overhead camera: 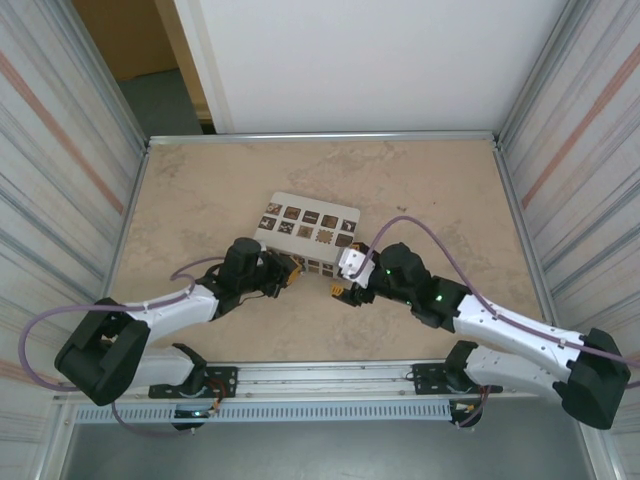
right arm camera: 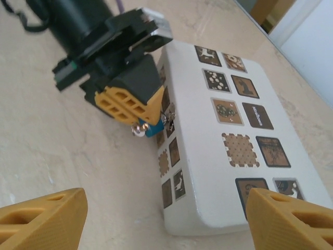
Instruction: Unlock the padlock with the key
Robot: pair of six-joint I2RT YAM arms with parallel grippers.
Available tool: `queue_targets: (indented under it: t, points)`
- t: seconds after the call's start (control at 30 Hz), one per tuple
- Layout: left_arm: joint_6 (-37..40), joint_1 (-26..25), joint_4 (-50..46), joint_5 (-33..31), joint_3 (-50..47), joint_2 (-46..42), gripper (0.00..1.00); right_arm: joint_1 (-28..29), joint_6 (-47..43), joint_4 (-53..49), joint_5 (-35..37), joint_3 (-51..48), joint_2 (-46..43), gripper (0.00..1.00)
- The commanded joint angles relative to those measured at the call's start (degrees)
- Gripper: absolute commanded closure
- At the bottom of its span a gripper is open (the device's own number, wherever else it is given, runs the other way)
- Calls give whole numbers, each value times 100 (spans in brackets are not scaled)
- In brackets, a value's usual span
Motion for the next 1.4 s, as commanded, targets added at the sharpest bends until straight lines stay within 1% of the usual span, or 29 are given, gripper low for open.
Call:
queue_targets:
  t: [0.0,0.17,0.3,0.57,0.67,0.83,1.1,1.37]
  points:
    - [-32,-42,59,143,281,-34,100,319,-1051,87,754,69,309,21]
    - [-95,-36,36,164,346,27,100,772,-1690,611,1553,92,855,22]
    - [-193,-36,145,235,348,86,100,984,-1940,997,1934,159,1307,29]
    - [-229,-43,110,285,413,125,100,1066,-1812,1307,1837,386,1965,44]
    - [-238,-59,102,281,406,125,100,1072,-1752,1509,1857,407,2158,47]
    - [-253,-52,101,285,403,151,100,1067,-1674,1633,1879,502,2484,56]
    - [-265,-59,136,295,380,187,100,1018,-1501,1998,2005,538,2835,64]
    - [-265,-59,154,309,370,195,100,1016,-1413,2111,1977,573,2930,70]
